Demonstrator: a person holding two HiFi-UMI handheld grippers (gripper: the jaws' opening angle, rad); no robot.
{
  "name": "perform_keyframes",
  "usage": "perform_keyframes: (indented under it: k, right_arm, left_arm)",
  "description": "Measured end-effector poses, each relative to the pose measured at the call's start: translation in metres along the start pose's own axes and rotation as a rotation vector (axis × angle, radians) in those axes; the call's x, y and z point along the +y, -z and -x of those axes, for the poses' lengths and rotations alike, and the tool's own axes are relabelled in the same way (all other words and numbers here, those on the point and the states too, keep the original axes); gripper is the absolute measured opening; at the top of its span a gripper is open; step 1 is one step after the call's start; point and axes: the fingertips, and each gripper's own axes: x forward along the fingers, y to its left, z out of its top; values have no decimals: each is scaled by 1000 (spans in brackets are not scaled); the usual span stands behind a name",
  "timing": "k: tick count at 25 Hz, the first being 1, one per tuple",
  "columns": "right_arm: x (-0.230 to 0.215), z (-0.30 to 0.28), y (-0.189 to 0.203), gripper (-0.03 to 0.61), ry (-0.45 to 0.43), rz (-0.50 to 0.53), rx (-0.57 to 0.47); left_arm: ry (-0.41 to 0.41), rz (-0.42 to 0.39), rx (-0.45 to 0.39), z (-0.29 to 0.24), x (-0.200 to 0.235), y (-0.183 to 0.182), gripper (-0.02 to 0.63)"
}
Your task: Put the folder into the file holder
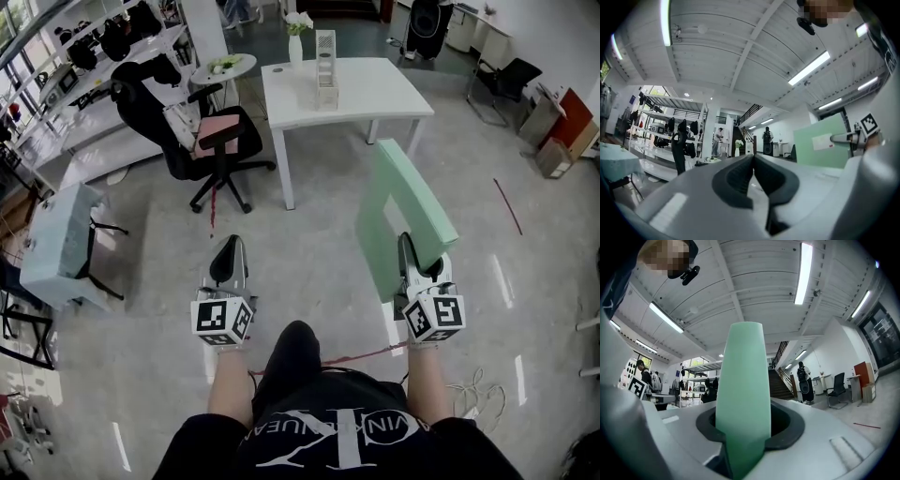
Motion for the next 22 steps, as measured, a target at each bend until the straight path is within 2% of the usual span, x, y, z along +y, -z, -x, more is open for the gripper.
perform_keyframes:
  k: [3,6,11,22]
  right_arm:
    - [-10,-15,3,166,-4,-5,-7]
    - [-21,-38,15,166,-3,-17,-5]
    - [-37,-112,27,164,21,-4,7]
    - [-52,-271,22,164,52,-25,-1]
  left_arm:
    - [9,0,0,-22,2,5,0]
    - [31,-2,32,-49,7,25,0]
    - [43,8,58,-121,35,42,0]
    - [60,8,32,-284,109,24,0]
